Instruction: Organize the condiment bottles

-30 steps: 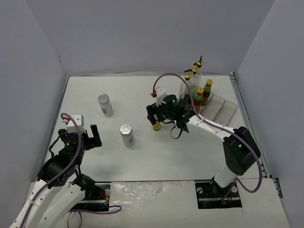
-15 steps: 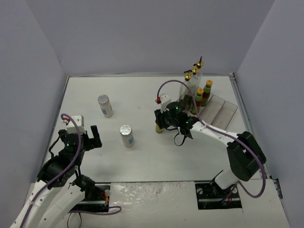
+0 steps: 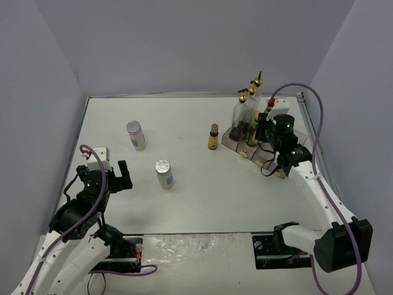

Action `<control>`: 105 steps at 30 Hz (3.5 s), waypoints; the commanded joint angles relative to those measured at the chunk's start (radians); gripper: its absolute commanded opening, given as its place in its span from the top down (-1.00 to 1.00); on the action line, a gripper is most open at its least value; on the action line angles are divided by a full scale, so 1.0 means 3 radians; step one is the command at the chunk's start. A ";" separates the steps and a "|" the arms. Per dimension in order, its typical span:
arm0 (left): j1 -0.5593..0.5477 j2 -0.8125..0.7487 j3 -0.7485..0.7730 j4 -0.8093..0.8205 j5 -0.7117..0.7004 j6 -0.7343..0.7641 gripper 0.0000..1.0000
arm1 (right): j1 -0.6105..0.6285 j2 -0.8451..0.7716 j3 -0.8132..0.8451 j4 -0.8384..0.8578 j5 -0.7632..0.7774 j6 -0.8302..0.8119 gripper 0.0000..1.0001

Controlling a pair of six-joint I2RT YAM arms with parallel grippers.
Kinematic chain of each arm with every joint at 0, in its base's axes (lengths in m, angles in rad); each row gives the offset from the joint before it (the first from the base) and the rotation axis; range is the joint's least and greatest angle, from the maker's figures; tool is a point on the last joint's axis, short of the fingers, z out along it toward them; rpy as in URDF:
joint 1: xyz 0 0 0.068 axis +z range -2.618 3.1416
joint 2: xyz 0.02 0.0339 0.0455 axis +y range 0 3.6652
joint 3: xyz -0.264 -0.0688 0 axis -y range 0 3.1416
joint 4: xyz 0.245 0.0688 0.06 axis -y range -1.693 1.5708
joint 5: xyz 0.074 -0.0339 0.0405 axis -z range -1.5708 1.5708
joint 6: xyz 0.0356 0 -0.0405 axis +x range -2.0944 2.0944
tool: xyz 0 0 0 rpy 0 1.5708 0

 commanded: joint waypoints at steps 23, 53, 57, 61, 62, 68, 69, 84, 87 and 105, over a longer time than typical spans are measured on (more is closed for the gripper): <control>0.0039 0.0077 0.0065 0.0210 -0.0030 0.0051 -0.99 | -0.1304 0.1766 0.0814 0.1265 -0.0187 0.0025 1.00; 0.0039 0.0085 0.0055 0.0235 -0.0016 0.0061 -0.99 | -0.0262 0.0262 0.0653 0.0545 -0.0411 -0.0021 -0.82; 0.0044 0.0102 0.0060 0.0235 -0.0004 0.0061 -0.99 | 0.0384 0.0159 0.0528 0.0642 -0.0268 -0.0036 -0.83; 0.0044 0.0095 0.0060 0.0234 -0.0004 0.0061 -0.99 | 0.0741 0.0426 0.0426 0.0801 -0.0243 0.0112 -0.84; 0.0044 0.0093 0.0060 0.0231 -0.0004 0.0061 -0.99 | 0.0808 0.0541 0.0441 0.0821 -0.0243 0.0120 -0.84; 0.0046 0.0085 0.0060 0.0223 -0.0021 0.0054 -0.99 | 0.0903 0.1134 0.0546 0.1090 -0.0252 0.0177 -0.84; 0.0049 0.0082 0.0060 0.0220 -0.0015 0.0051 -0.99 | 0.0906 0.1265 0.0596 0.1132 -0.0243 0.0169 -0.84; 0.0044 0.0056 0.0060 0.0210 -0.0040 0.0045 -0.99 | 0.0891 0.2165 0.0866 0.1339 -0.0077 0.0159 -0.03; 0.0049 0.0057 0.0060 0.0210 -0.0035 0.0045 -0.99 | 0.0896 0.2107 0.0741 0.1384 -0.0049 0.0168 0.44; 0.0051 0.0067 0.0059 0.0236 0.0002 0.0061 -0.99 | 0.0087 0.0100 0.0110 0.0182 -0.0006 0.0273 1.00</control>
